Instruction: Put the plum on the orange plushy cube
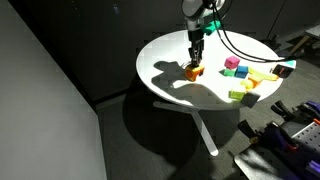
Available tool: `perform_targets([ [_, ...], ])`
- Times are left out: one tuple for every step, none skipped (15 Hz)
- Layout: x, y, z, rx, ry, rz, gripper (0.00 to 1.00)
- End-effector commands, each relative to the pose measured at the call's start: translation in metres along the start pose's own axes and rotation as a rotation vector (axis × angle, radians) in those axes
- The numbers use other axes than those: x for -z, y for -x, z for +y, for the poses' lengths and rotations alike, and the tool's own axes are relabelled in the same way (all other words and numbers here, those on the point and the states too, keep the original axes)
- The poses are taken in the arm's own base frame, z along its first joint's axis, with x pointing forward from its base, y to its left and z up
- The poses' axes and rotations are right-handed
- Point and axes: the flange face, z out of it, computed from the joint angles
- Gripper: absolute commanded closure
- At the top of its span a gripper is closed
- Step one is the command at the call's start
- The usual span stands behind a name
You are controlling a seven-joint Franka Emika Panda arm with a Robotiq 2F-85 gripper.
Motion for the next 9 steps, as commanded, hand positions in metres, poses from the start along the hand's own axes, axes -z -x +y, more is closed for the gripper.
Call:
perform_targets([
  [0.0041, -0.0114, -0.0003, -0.014, -0.003, -0.012, 0.66],
  [0.0038, -0.0127, -0.0010, -0.014, -0.003, -0.013, 0.66],
  [0.0032, -0.0134, -0.0018, -0.014, -0.001, -0.015, 0.66],
  [0.0030, -0.0139, -0.0026, -0.016, 0.000, -0.018, 0.66],
  [0.0031, -0.0139, -0.0036, -0.016, 0.001, -0.020, 0.66],
  [0.0032, -0.0136, -0.0043, -0.014, 0.001, -0.022, 0.66],
  [0.0035, -0.0133, -0.0049, -0.016, 0.002, -0.024, 0.66],
  [0.0039, -0.0130, -0.0054, -0.016, 0.002, -0.025, 0.66],
  [0.0044, -0.0124, -0.0055, -0.018, 0.002, -0.027, 0.66],
])
